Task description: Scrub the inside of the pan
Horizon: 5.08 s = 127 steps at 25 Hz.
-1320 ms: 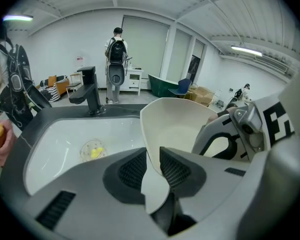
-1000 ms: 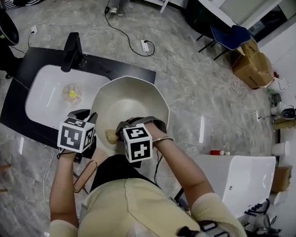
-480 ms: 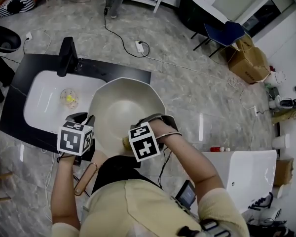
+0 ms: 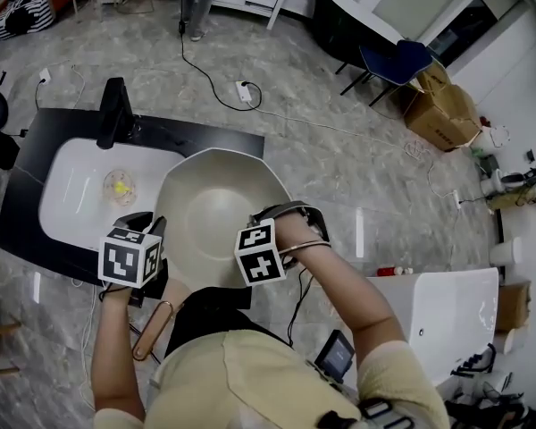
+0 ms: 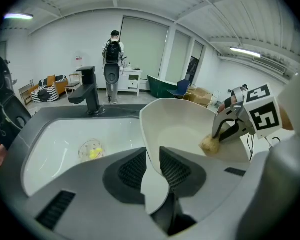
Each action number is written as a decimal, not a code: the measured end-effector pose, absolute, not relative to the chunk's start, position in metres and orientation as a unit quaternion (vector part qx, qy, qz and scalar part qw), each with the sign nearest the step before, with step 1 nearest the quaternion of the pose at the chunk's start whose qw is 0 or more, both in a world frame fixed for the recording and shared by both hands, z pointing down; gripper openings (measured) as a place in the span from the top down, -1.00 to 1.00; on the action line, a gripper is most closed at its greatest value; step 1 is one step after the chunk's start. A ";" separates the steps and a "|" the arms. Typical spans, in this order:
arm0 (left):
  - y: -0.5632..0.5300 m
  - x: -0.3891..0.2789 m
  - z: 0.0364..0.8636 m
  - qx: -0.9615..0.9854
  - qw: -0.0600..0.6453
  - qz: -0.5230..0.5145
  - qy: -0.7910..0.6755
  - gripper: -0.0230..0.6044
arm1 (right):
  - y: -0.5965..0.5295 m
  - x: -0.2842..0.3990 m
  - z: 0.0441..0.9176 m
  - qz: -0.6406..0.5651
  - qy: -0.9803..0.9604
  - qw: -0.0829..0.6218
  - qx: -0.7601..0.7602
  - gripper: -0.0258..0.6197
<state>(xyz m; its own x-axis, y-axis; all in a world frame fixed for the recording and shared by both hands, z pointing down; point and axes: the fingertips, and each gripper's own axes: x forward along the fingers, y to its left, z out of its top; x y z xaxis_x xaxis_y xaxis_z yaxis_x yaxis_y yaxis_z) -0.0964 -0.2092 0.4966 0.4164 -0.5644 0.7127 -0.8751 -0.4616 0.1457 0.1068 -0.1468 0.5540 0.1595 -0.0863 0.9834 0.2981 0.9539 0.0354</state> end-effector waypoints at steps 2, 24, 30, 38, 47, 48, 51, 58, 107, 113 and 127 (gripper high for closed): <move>-0.209 -0.097 0.497 0.802 0.261 0.295 -0.449 0.64 | -0.162 0.113 0.555 -0.147 -0.619 0.770 -0.051 0.69; -0.208 -0.096 0.496 0.811 0.261 0.275 -0.446 0.64 | -0.282 0.092 0.529 -0.306 -0.605 0.699 0.227 0.69; -0.209 -0.096 0.495 0.811 0.260 0.270 -0.449 0.64 | -0.297 0.077 0.525 -0.326 -0.623 0.663 0.258 0.69; -0.209 -0.097 0.496 0.810 0.258 0.269 -0.452 0.64 | -0.303 0.052 0.508 -0.358 -0.653 0.604 0.283 0.69; -0.209 -0.098 0.495 0.808 0.255 0.270 -0.458 0.64 | -0.289 0.053 0.505 -0.269 -0.699 0.585 0.312 0.69; -0.209 -0.098 0.495 0.808 0.256 0.269 -0.458 0.64 | -0.286 0.055 0.510 -0.249 -0.699 0.592 0.314 0.69; -0.210 -0.098 0.496 0.809 0.259 0.263 -0.458 0.64 | -0.279 0.061 0.522 -0.198 -0.699 0.612 0.312 0.69; -0.210 -0.097 0.495 0.810 0.259 0.259 -0.457 0.64 | -0.276 0.066 0.548 -0.159 -0.682 0.652 0.292 0.69; -0.210 -0.098 0.496 0.809 0.249 0.261 -0.464 0.64 | -0.109 0.016 0.557 -0.144 -0.744 0.637 -0.140 0.69; -0.209 -0.098 0.495 0.809 0.248 0.263 -0.463 0.64 | -0.104 0.047 0.558 -0.108 -0.714 0.674 -0.156 0.68; -0.209 -0.097 0.495 0.809 0.245 0.268 -0.463 0.64 | -0.160 0.100 0.565 -0.132 -0.641 0.753 -0.069 0.68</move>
<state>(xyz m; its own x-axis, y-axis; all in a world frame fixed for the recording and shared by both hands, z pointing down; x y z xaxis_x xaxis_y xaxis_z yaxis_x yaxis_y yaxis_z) -0.0972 -0.2091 0.4951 0.4285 -0.6172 0.6599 -0.8796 -0.4520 0.1484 0.0996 -0.1603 0.5647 0.1433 -0.1108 0.9835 0.2872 0.9556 0.0658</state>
